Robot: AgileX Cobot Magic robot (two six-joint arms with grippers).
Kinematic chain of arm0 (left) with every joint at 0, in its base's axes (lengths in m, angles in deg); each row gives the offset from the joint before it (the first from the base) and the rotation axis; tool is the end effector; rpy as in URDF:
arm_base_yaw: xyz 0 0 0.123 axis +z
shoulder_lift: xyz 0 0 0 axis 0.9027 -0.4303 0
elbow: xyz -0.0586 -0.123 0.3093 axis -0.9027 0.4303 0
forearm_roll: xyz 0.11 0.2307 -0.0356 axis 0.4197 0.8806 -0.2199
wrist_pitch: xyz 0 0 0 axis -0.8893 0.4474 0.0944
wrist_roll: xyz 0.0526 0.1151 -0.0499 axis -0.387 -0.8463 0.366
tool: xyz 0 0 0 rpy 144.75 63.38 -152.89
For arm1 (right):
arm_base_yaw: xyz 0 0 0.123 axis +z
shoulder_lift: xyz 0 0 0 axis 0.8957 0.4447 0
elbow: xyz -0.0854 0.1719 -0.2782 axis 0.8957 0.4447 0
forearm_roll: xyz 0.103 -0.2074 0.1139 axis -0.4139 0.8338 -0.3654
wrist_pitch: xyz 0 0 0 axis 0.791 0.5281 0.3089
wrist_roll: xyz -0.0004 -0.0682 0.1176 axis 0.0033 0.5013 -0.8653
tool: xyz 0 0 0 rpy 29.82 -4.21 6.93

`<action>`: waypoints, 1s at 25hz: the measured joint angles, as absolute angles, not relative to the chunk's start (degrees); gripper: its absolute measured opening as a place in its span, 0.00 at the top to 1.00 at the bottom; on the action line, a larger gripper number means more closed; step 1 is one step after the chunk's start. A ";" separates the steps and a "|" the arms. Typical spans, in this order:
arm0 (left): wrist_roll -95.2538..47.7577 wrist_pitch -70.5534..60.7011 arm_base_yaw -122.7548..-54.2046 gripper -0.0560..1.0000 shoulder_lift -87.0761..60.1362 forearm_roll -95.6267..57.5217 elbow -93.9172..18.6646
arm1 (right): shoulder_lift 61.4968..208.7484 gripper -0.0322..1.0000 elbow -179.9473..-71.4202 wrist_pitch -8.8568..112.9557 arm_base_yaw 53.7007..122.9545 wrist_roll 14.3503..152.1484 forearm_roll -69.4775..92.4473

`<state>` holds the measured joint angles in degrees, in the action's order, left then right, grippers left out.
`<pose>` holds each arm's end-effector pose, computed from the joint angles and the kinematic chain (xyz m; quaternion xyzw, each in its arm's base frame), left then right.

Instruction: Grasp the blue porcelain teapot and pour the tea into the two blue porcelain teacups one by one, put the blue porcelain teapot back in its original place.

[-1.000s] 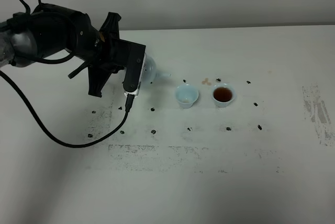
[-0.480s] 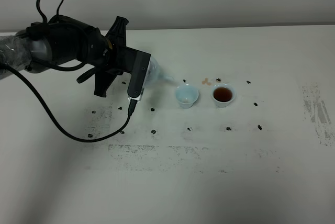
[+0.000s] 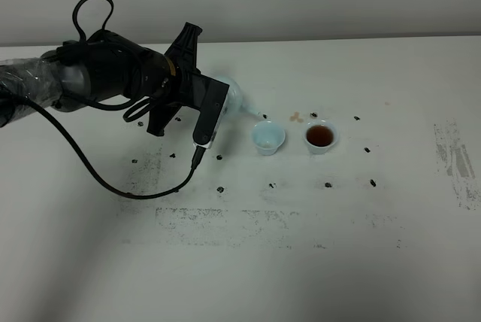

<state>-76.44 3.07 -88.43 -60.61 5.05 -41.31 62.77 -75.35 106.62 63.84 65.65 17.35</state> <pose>0.4869 -0.2103 0.1815 0.7966 0.4588 0.2485 0.3053 -0.0160 0.0042 0.2606 -0.0428 0.8637 -0.0044 0.5023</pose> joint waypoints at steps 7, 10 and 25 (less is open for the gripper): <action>-76.44 2.23 -88.43 0.91 -60.61 8.78 -41.23 | 62.77 0.43 -75.35 106.62 63.84 65.65 17.35; -76.49 1.34 -88.43 0.91 -60.61 10.42 -41.23 | 62.77 0.43 -75.35 106.62 63.84 65.65 17.35; -76.49 -0.41 -89.68 0.91 -60.61 15.20 -41.23 | 62.77 0.43 -75.35 106.62 63.84 65.65 17.35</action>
<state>-76.49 -0.41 -89.68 -60.61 15.20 -41.23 62.77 -75.35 106.62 63.84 65.65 17.35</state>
